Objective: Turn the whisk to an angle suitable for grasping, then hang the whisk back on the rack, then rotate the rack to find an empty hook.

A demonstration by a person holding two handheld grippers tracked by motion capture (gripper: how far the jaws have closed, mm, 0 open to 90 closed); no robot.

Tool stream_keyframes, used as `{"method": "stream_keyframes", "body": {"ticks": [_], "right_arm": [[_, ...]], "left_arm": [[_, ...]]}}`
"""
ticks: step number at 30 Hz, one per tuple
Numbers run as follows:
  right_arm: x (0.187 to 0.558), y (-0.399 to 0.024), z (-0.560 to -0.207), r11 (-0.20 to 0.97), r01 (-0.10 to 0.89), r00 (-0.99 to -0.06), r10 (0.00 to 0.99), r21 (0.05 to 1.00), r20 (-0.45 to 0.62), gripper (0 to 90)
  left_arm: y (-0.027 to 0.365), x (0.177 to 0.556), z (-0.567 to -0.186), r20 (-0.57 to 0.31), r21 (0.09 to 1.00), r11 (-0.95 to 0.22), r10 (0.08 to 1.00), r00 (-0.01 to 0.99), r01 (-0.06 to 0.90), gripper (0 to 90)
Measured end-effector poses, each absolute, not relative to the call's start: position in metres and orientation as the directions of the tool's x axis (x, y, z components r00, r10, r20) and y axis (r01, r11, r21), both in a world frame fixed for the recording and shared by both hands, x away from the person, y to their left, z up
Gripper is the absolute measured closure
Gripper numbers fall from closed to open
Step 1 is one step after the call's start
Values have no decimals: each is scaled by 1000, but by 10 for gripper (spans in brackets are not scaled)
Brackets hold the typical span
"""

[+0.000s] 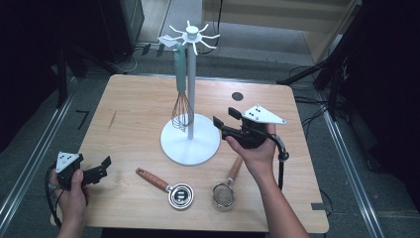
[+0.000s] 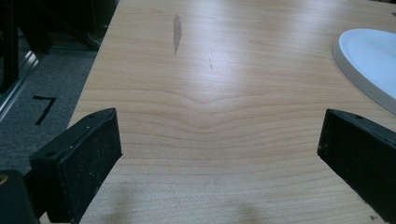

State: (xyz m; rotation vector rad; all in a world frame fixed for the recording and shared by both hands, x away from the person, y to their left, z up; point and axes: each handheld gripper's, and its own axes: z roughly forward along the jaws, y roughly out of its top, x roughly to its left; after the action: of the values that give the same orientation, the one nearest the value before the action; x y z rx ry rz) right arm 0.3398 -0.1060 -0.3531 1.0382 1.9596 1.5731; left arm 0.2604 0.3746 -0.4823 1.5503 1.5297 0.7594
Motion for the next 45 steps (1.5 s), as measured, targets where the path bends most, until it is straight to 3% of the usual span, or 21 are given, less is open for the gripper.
{"method": "stream_keyframes", "body": {"ticks": [20, 38, 45], "right_arm": [[309, -147, -422, 22, 486, -476, 845, 873, 244, 314], [282, -170, -457, -52, 605, -336, 888, 795, 314, 348], [278, -170, -467, -106, 663, -295, 873, 741, 389, 283]], "left_arm": [[374, 260, -482, -120, 866, 62, 989, 86, 497, 0], [373, 260, -482, -115, 861, 56, 990, 86, 505, 0], [373, 261, -482, -115, 858, 54, 989, 88, 511, 0]]}}
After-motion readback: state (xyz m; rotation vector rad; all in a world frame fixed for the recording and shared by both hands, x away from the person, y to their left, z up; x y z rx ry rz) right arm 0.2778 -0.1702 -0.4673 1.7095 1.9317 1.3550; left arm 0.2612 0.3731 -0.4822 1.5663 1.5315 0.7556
